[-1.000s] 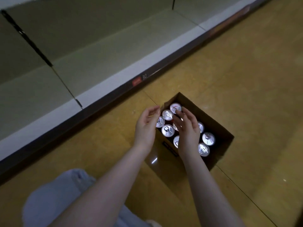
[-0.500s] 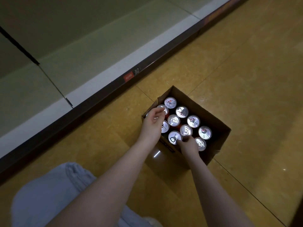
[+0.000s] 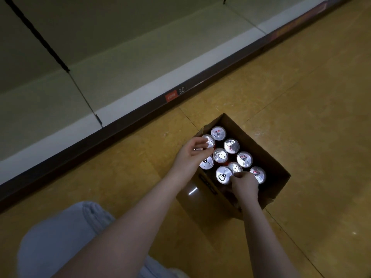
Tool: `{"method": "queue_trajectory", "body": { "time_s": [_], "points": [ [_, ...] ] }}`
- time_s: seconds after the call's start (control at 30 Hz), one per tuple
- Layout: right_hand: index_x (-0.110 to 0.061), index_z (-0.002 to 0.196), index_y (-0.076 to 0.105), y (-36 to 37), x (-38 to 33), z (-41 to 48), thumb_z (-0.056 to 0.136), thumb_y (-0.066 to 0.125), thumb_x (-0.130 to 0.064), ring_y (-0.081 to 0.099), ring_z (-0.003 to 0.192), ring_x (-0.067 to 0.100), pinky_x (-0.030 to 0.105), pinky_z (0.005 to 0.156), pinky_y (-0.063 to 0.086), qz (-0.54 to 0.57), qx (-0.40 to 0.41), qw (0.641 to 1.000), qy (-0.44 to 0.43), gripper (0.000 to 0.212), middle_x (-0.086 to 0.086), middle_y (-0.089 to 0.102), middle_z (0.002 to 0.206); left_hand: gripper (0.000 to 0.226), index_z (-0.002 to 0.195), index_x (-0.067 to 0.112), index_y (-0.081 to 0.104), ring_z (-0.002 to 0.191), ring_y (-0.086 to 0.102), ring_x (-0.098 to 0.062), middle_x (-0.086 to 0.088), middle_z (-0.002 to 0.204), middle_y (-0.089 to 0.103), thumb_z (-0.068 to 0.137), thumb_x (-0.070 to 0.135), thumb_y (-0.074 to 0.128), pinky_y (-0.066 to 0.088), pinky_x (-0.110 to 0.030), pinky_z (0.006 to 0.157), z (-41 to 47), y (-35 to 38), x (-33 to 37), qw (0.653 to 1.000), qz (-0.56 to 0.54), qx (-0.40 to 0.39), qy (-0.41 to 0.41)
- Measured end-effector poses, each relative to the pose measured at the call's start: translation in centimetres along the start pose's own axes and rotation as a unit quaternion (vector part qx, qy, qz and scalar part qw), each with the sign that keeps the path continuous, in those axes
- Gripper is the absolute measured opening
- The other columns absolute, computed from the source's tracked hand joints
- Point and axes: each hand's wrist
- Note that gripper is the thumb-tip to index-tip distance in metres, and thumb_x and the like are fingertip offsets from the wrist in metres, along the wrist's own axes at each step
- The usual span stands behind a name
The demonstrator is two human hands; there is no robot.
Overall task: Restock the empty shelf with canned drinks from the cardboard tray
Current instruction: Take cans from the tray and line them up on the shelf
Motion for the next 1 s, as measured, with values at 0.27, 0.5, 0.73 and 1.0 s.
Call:
{"method": "queue_trajectory", "body": {
  "time_s": [0.27, 0.5, 0.73, 1.0],
  "points": [
    [-0.012, 0.062, 0.063, -5.7, -5.9, -1.2, 0.07, 0.056, -0.011, 0.068, 0.067, 0.036, 0.051, 0.068, 0.058, -0.057, -0.029, 0.994, -0.083, 0.01, 0.015, 0.069, 0.068, 0.05, 0.126, 0.019, 0.05, 0.115, 0.049, -0.013, 0.001, 0.127, 0.053, 0.082, -0.001, 0.062, 0.043, -0.015, 0.081, 0.6, -0.4, 2.0, 0.987, 0.132, -0.079, 0.041],
    [-0.014, 0.057, 0.064, -5.7, -12.2, -4.2, 0.074, 0.057, -0.007, 0.069, 0.061, 0.034, 0.051, 0.067, 0.058, -0.018, -0.09, 0.979, -0.181, 0.02, 0.015, 0.069, 0.062, 0.075, 0.131, 0.023, 0.046, 0.119, 0.047, -0.012, 0.003, 0.13, 0.052, 0.066, 0.015, 0.082, 0.042, -0.029, 0.098, 0.1, -1.4, 3.2, 0.972, 0.209, -0.082, 0.062],
    [-0.015, 0.086, 0.073, -2.8, -16.8, -9.1, 0.078, 0.058, -0.023, 0.069, 0.065, 0.022, 0.043, 0.067, 0.058, -0.003, -0.099, 0.952, -0.289, 0.018, 0.004, 0.07, 0.064, 0.054, 0.115, 0.026, 0.056, 0.103, 0.059, -0.012, 0.007, 0.11, 0.063, 0.067, 0.018, 0.081, 0.049, -0.023, 0.084, -2.1, -7.2, 5.1, 0.978, 0.17, 0.021, 0.119],
    [-0.023, 0.104, 0.064, 3.1, -21.5, -15.2, 0.089, 0.042, -0.041, 0.062, 0.097, 0.011, 0.037, 0.085, 0.053, 0.186, -0.172, 0.888, -0.385, 0.032, -0.003, 0.067, 0.101, 0.036, 0.107, 0.027, 0.058, 0.087, 0.056, 0.01, 0.014, 0.1, 0.063, 0.076, 0.023, 0.073, 0.046, -0.006, 0.071, -5.1, -14.9, 8.8, 0.969, 0.06, 0.165, 0.175]
  ]
}}
Point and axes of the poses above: each hand's wrist, its own z-axis towards the middle knuckle, its own y-axis out of the palm, x = y × z
